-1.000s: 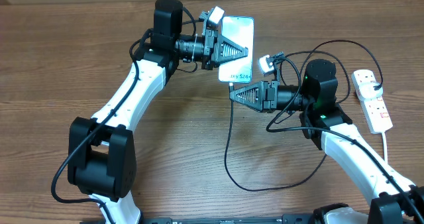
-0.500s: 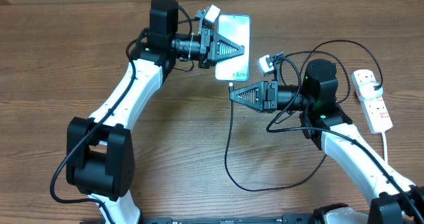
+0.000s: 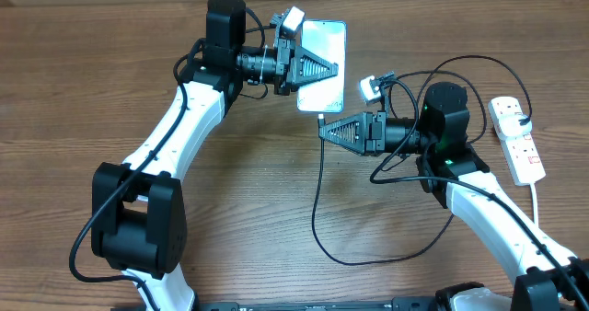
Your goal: Plug charger to phone and switch on socket
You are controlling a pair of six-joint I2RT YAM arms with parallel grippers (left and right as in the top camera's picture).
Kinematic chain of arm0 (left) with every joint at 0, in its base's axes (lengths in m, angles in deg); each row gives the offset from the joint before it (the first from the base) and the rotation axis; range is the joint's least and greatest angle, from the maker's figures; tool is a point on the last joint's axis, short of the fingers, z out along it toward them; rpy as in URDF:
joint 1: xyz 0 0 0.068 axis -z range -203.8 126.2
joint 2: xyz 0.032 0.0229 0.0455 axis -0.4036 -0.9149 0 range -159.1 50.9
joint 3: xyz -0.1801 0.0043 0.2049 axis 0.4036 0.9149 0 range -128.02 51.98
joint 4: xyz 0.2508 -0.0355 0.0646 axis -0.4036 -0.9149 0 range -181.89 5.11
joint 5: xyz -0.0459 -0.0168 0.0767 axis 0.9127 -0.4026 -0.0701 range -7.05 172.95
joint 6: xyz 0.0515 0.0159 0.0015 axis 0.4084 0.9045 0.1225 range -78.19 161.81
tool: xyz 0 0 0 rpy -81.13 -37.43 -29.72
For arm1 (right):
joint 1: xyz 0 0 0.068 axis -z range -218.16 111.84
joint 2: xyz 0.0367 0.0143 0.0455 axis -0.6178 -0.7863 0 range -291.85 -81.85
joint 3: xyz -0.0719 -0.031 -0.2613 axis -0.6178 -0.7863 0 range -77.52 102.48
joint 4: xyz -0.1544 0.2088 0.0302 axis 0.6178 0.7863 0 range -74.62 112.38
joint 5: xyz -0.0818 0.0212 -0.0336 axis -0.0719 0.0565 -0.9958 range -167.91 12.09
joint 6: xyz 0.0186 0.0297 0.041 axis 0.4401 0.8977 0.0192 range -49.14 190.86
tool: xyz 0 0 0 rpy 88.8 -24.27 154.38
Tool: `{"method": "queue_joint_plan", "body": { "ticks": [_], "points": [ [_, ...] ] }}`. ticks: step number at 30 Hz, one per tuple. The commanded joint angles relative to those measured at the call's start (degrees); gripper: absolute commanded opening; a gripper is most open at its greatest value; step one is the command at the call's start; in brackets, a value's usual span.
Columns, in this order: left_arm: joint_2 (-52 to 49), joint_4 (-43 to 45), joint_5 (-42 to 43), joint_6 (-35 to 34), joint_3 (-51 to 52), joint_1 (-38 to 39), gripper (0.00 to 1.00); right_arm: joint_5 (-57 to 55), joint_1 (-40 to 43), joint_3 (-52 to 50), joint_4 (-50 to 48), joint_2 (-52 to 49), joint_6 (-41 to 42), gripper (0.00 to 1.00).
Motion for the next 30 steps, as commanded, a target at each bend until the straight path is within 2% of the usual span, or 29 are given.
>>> {"method": "queue_joint_plan", "body": {
  "ticks": [1, 30],
  "points": [
    [1.86, 0.59, 2.38, 1.11, -0.48, -0.09, 0.04, -0.17, -0.17, 1.07, -0.57, 0.90, 0.26, 0.04],
    [1.86, 0.59, 1.09, 1.95, -0.48, -0.02, 0.04, -0.98, -0.17, 1.07, -0.59, 0.90, 0.68, 0.04]
  ]
}}
